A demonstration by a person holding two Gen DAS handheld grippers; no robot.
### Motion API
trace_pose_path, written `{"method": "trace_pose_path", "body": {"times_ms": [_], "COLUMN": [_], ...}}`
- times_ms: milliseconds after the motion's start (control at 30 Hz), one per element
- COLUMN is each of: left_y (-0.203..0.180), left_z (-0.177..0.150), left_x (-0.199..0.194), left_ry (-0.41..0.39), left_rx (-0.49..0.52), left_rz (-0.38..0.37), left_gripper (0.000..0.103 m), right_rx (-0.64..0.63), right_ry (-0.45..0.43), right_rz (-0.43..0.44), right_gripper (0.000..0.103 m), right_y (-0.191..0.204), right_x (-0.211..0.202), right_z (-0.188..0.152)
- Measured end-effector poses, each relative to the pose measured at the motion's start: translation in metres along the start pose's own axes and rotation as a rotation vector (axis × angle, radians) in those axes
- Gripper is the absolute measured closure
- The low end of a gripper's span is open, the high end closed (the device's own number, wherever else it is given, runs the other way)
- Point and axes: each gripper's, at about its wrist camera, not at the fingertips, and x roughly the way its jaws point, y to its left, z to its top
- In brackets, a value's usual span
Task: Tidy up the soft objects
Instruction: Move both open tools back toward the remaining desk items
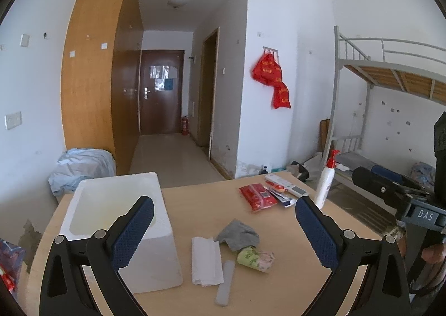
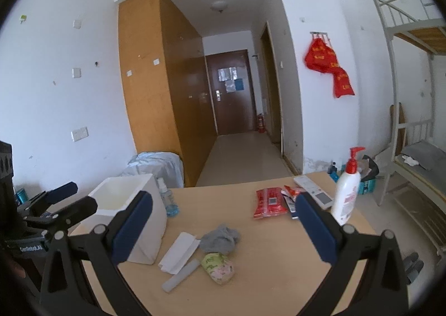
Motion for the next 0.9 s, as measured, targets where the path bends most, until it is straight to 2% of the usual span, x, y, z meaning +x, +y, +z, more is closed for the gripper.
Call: {"method": "trace_pose_path", "body": {"times_ms": [433, 900], "left_y": [-0.017, -0.012], "left_z": [-0.016, -0.057], "left_x": [0.006, 0.013], "left_ry": [0.02, 0.06], "left_rx": [0.014, -0.015], "left_rz": [-0.024, -0.056], "left_gripper": [0.001, 0.001], "right_rx": [-0.043, -0.055], "right_ry": [0.038, 0.085], "right_rz": [-0.006, 0.001], "right_gripper": [0.0, 0.0], "right_y": [-0.001, -0.007], "right_x": [-0.002, 0.002], "right_z": [-0.019, -0.044]}}
